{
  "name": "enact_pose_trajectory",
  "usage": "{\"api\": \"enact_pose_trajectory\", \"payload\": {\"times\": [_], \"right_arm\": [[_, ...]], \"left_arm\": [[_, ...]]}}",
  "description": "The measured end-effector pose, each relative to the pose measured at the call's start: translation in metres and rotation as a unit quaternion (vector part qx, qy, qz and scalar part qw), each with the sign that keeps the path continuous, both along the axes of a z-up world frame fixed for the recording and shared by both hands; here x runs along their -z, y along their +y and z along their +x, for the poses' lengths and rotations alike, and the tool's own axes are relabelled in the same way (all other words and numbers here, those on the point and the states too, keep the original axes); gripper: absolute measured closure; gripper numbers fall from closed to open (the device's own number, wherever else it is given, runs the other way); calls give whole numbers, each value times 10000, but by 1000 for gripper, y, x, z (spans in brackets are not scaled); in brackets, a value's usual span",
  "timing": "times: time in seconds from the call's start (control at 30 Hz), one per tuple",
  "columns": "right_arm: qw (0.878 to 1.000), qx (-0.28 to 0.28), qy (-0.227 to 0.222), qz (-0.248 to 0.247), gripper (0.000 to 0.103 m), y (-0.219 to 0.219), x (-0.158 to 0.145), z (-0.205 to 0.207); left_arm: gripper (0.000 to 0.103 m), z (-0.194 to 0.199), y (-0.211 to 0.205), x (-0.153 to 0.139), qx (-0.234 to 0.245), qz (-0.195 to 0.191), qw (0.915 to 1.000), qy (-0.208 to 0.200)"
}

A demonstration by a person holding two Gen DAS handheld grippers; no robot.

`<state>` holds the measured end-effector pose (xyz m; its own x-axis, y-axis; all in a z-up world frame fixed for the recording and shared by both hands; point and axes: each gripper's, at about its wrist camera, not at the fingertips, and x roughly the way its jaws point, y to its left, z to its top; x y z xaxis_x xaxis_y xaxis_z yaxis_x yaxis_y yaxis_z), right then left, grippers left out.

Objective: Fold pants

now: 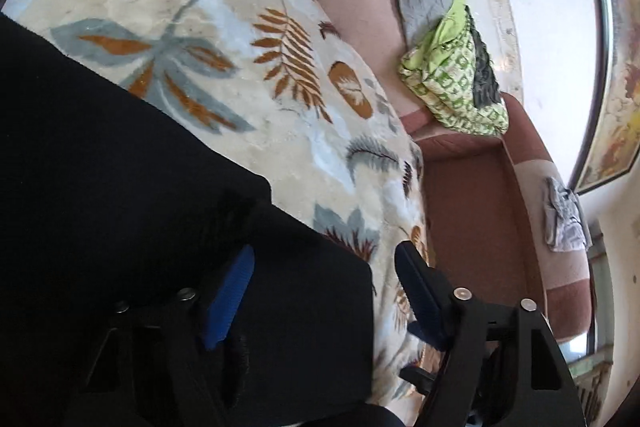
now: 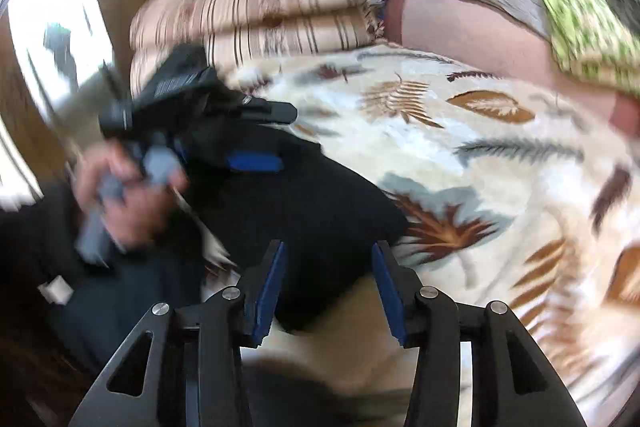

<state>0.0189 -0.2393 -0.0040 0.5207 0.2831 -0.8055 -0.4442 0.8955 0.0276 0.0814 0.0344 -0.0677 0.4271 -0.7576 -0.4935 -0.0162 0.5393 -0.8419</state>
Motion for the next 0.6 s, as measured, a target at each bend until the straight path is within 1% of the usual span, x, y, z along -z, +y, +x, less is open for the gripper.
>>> {"api": "enact_pose_trajectory", "payload": {"times": [0.03,0.1,0.17,0.23,0.27,0.3,0.37,0.43,0.53,0.6], "right_arm": [[9998,-135,-38,-139,56,1,4,6],[9992,-386,-16,-60,57,2,12,18],[9986,-527,93,-37,57,4,23,30],[9966,-555,566,-203,57,8,49,47],[9963,-550,625,-222,56,6,60,48],[9967,-548,570,-158,55,5,62,47],[9971,-429,624,-51,55,1,64,49],[9975,-364,612,-29,55,-1,65,49],[9978,-220,626,-11,54,-1,62,50],[9975,-127,678,-152,54,5,52,51]], "left_arm": [[31,-1,0,-2,20,46,10000,-48],[31,-3,2,-3,44,57,9999,-75],[31,-5,3,-2,39,-55,10000,-52],[31,-7,5,1,42,-181,9998,-10],[31,-8,7,2,19,-218,9998,-10],[30,-9,-2,4,14,-232,9997,-5],[28,-6,-6,7,8,-257,9997,-10],[20,-5,-10,7,74,-297,9995,-95],[19,-5,-11,7,112,-373,9991,-190],[19,-9,-6,5,80,-580,9979,-274]]}}
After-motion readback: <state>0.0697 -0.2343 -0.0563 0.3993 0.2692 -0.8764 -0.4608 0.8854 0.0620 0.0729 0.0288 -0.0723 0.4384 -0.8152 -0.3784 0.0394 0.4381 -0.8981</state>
